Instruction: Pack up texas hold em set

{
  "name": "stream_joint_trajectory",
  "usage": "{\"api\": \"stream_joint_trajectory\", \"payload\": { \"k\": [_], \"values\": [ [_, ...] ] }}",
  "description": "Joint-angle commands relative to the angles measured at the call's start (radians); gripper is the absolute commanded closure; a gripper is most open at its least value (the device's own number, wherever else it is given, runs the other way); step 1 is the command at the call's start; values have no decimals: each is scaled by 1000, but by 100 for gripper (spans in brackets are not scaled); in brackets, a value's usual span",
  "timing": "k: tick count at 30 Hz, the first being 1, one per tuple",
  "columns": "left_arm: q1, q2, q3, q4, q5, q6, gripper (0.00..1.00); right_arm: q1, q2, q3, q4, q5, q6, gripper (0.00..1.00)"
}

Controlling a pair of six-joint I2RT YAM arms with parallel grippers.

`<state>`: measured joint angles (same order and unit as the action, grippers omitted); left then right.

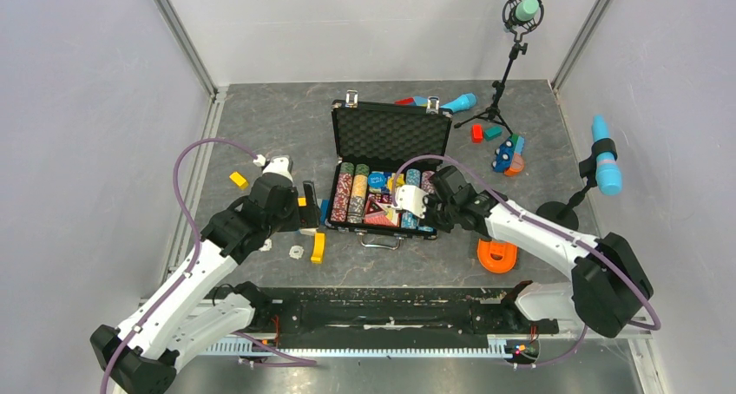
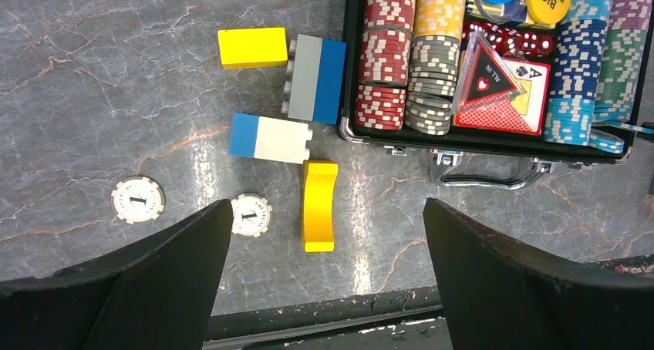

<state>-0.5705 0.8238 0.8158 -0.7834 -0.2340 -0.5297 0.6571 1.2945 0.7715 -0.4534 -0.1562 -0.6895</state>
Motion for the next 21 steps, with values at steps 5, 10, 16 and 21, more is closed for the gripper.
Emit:
{"api": "stream_joint_trajectory", "payload": {
  "k": [5,10,16,21],
  "values": [
    [6,-11,-4,22,-21,27,0,-2,32,7,74,11,-35,100],
    [6,-11,-4,22,-22,26,0,-2,56,0,80,14,-44,100],
    [6,-9,-5,23,-23,26,0,-1,84,-9,81,11,-50,100],
    [6,-8,-5,23,-22,25,0,-2,105,-15,84,4,-48,100]
  ]
}}
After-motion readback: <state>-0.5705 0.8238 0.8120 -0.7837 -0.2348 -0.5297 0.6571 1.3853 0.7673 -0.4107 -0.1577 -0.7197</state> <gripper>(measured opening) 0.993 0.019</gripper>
